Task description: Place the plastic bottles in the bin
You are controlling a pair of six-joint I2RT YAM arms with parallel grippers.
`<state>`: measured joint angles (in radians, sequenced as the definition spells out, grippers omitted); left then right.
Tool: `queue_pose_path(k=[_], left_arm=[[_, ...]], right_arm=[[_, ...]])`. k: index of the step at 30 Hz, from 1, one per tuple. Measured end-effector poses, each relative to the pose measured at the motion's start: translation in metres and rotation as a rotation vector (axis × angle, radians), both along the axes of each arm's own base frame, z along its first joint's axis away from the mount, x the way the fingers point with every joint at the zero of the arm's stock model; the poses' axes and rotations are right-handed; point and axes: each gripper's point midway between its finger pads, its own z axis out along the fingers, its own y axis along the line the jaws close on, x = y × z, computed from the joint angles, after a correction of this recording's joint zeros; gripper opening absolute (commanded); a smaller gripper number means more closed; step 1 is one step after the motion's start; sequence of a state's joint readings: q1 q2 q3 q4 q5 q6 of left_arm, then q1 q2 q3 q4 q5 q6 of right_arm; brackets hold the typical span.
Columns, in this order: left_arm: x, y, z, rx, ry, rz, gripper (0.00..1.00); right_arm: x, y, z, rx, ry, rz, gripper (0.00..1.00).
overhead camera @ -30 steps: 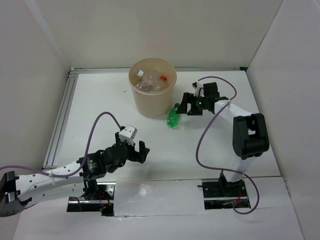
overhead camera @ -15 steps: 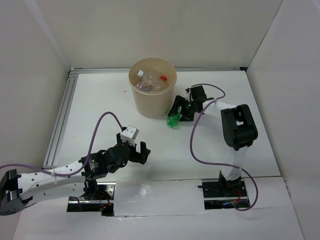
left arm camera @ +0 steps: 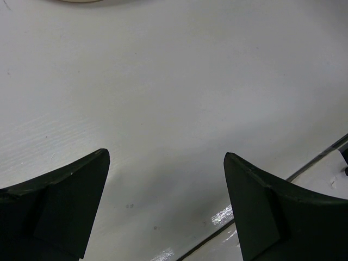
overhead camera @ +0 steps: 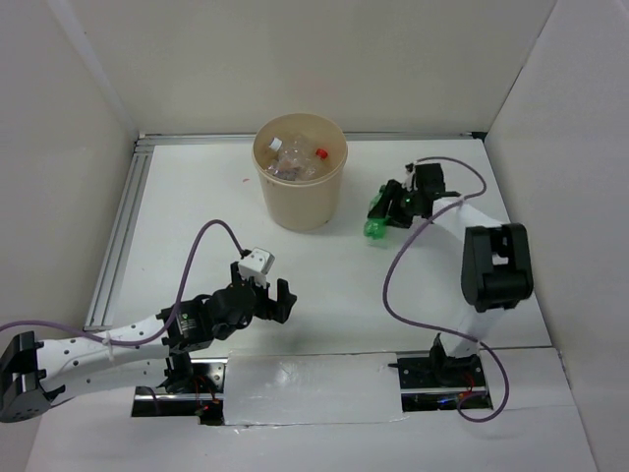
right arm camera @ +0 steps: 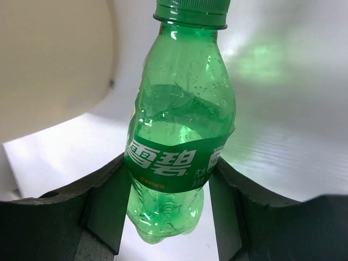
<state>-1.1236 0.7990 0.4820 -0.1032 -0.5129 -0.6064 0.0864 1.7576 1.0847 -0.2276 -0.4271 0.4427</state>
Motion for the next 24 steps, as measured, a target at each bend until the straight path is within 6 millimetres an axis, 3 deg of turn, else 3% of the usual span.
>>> queue_pose_path(k=[2, 5, 10, 13, 15, 17, 19, 22, 23, 24], left_arm=[[0.000, 0.000, 0.000, -0.001, 0.000, -0.002, 0.99], [0.000, -0.001, 0.002, -0.012, -0.005, -0.002, 0.99], [-0.001, -0.002, 0.001, -0.018, -0.004, -0.010, 0.99], [-0.001, -0.002, 0.002, -0.021, -0.005, -0.012, 0.99], [-0.001, -0.002, 0.002, -0.020, -0.007, -0.014, 0.99], [-0.001, -0.002, 0.003, -0.024, -0.009, -0.014, 0.99], [-0.001, -0.002, 0.006, -0.033, -0.014, -0.014, 0.99], [-0.002, -0.001, 0.011, -0.049, -0.023, -0.014, 0.99], [-0.002, 0.000, 0.013, -0.052, -0.026, -0.014, 0.99], [-0.002, 0.000, 0.014, -0.056, -0.029, -0.014, 0.99]], right_arm=[[0.007, -0.012, 0.040, -0.025, -0.124, 0.013, 0.24], [0.021, -0.006, 0.131, -0.074, -0.407, 0.095, 0.24], [0.022, 0.050, 0.308, -0.105, -0.940, 0.264, 0.29], [0.017, 0.089, 0.363, -0.089, -1.112, 0.344, 0.33], [0.028, 0.117, 0.375, -0.079, -1.156, 0.392, 0.34], [0.046, 0.140, 0.364, -0.081, -1.146, 0.426, 0.38], [0.068, 0.157, 0.334, -0.105, -1.097, 0.452, 0.40], [0.091, 0.168, 0.269, -0.157, -0.969, 0.486, 0.51], [0.096, 0.168, 0.248, -0.175, -0.923, 0.496, 0.59], [0.098, 0.167, 0.233, -0.188, -0.885, 0.504, 0.85]])
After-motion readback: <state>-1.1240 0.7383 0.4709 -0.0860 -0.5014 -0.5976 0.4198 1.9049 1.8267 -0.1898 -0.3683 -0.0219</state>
